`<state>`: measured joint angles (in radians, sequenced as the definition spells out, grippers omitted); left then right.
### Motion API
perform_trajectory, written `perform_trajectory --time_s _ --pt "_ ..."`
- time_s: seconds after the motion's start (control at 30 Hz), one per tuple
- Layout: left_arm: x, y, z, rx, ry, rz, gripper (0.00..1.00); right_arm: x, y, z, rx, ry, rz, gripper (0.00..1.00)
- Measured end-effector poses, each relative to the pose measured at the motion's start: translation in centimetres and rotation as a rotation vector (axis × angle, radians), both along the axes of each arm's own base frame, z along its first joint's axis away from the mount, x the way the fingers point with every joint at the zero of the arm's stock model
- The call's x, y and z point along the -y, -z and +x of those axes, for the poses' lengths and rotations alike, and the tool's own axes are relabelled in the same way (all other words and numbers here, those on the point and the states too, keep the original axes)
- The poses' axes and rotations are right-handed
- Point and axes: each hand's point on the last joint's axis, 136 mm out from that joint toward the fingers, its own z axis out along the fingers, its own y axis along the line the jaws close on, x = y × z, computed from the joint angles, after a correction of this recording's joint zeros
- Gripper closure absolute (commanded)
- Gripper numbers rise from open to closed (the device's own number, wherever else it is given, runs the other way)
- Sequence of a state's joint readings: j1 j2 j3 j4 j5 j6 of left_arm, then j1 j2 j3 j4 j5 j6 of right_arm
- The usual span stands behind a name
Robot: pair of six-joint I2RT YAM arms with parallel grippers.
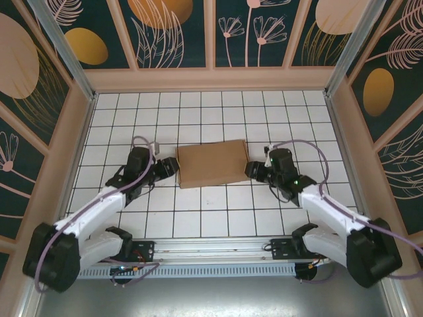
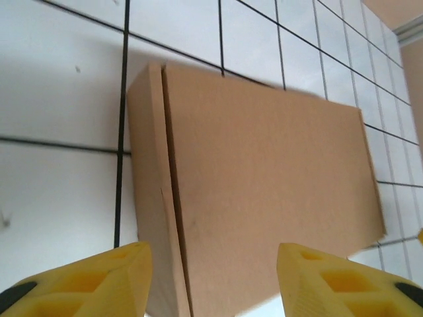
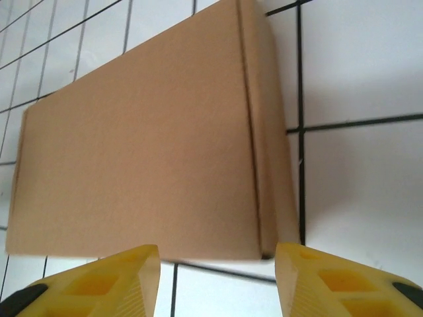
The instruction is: Fold the paper box
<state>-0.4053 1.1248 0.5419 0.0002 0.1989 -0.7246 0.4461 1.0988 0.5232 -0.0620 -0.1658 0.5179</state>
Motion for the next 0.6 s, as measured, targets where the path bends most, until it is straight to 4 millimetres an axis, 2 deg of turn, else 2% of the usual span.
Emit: perform_trajectory --time_s 0.13,0.3,0.43,0.5,0.6 --pt "0.3 1.9 1.8 -0.034 -0.012 0.026 0.51 0.9 1.6 3.3 -0.065 0.020 -0.025 0.50" --pt "0.8 4.9 2.4 -0.103 -0.014 0.031 0.58 -0.2 4.7 4.8 -0.161 -0.054 -0.014 0.59" --pt "1.0 5.8 2.9 -0.124 -0.011 0.037 0.68 -1.6 4.5 5.6 -0.147 -0.093 0.060 0.69" --pt "0.9 5.7 3.9 -0.116 -0.020 0.033 0.73 -2.0 4.4 6.0 -0.138 -0.095 0.086 0.70" --pt "0.6 5.7 5.7 -0.107 -0.035 0.017 0.75 -2.3 4.2 6.5 -0.128 -0.089 0.100 0.70"
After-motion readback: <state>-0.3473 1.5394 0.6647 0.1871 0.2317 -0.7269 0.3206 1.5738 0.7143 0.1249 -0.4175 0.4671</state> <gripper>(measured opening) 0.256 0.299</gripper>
